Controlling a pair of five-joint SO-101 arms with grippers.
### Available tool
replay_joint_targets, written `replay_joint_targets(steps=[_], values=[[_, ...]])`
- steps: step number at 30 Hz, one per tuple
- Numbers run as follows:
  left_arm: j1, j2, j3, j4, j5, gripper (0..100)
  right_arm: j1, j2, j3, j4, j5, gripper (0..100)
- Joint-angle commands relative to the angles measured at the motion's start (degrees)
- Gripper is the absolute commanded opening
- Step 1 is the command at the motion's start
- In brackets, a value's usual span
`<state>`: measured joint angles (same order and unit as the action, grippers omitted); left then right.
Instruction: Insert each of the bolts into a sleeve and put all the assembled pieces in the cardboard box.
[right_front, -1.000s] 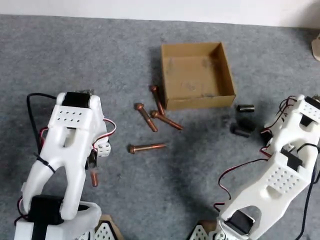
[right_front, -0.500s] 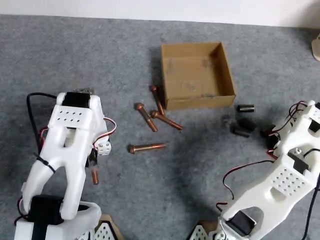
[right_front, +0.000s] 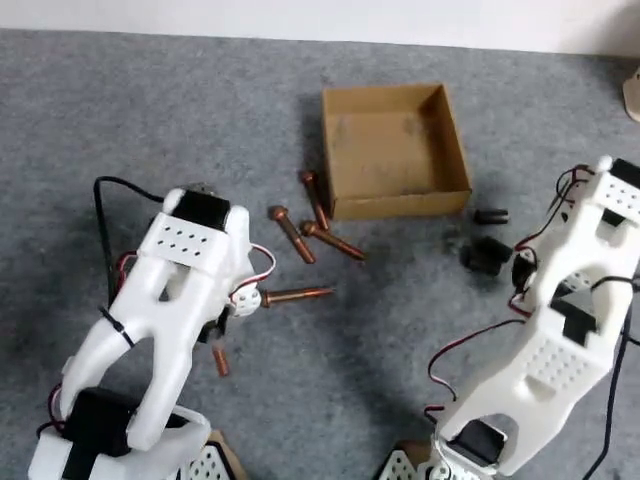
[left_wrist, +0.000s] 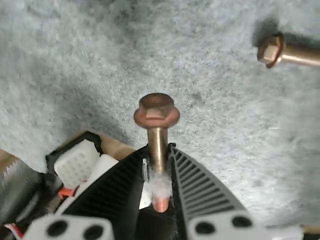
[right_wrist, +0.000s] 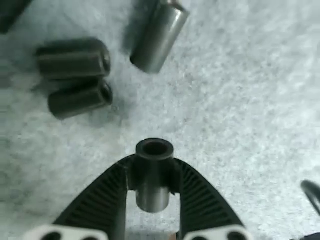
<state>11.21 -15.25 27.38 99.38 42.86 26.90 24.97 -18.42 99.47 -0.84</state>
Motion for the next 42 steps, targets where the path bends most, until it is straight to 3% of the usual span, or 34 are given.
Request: replay_joint_targets(steps=[1, 6, 12, 19, 23, 30, 36, 42], values=[[1.19, -5.32, 0.92, -0.53, -2.46, 1, -1.10, -10.33, 4.26, 1.36, 0.88, 0.5], [0.92, -20.44, 8.48, -5.01, -2.64, 1, -2.77, -23.78, 13.58, 1.01, 0.88, 0.5], [1.19, -40.31, 24.92, -22.15, -2.29, 1, -6.64, -37.58, 21.14, 0.66, 0.88, 0.5], [1.27, -61.23, 43.21, -41.49, -2.55, 1, -12.09, -52.44, 31.78, -6.64, 0.88, 0.5], [1.27, -73.27, 50.42, -46.59, -2.73, 1, -16.04, -62.20, 41.27, -15.25, 1.14, 0.5], [1.01, -90.51, 58.95, -50.11, -2.73, 1, -26.07, -80.66, 66.59, -39.25, 1.32, 0.5], [1.01, -88.57, 61.85, -56.70, -2.37, 1, -31.69, -97.98, 86.81, -57.80, 1.41, 0.5], [1.19, -88.57, 62.11, -66.81, -2.29, 1, -35.56, -114.15, 102.81, -67.91, 1.41, 0.5]])
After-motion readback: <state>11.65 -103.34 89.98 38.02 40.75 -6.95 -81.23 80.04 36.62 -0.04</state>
